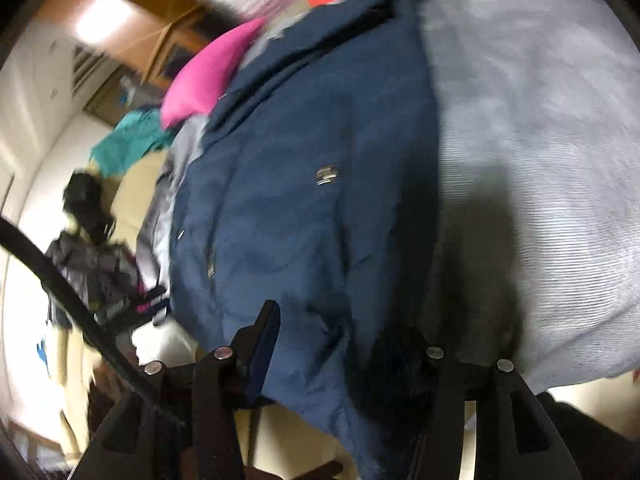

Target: Fold large clothes

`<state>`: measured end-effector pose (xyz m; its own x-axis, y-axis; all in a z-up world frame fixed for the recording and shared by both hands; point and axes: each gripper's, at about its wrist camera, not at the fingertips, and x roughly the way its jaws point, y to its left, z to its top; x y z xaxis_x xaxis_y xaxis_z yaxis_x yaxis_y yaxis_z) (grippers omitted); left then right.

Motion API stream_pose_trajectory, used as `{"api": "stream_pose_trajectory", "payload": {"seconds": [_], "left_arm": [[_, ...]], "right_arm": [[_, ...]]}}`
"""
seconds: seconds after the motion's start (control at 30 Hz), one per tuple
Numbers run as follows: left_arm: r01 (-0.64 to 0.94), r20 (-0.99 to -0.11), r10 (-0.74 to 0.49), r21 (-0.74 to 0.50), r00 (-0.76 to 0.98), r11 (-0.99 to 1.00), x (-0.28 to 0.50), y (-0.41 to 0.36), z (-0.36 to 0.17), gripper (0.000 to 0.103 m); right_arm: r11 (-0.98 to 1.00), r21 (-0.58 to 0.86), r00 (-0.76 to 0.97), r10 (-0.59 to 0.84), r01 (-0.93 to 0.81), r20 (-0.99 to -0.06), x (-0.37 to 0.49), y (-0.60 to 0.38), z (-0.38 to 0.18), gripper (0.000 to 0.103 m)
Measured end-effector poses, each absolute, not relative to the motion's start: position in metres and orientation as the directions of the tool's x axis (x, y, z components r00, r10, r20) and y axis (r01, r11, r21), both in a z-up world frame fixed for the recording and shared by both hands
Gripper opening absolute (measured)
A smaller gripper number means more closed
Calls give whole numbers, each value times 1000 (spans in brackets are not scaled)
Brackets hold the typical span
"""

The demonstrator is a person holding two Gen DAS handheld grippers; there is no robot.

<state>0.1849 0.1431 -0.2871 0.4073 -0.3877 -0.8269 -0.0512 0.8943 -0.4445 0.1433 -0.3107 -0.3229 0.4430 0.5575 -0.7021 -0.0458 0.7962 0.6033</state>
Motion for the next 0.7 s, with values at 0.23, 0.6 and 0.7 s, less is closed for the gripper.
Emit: {"api": "stream_pose_trajectory", "payload": {"seconds": [0.23, 0.6, 0.7], "left_arm": [[0, -845, -344, -377, 409, 926, 184, 130, -290, 43], [60, -807, -410, -427, 424, 902, 183, 128, -285, 18], [137, -778, -449, -436, 440, 889, 178, 118, -274, 13]], "right_arm": [[839, 543, 410, 506, -30, -759, 147, -302, -338, 45], [828, 553, 430, 534, -93, -728, 145, -291, -328, 24], [792, 590, 497, 581, -160, -645, 142, -290, -301, 16]]}}
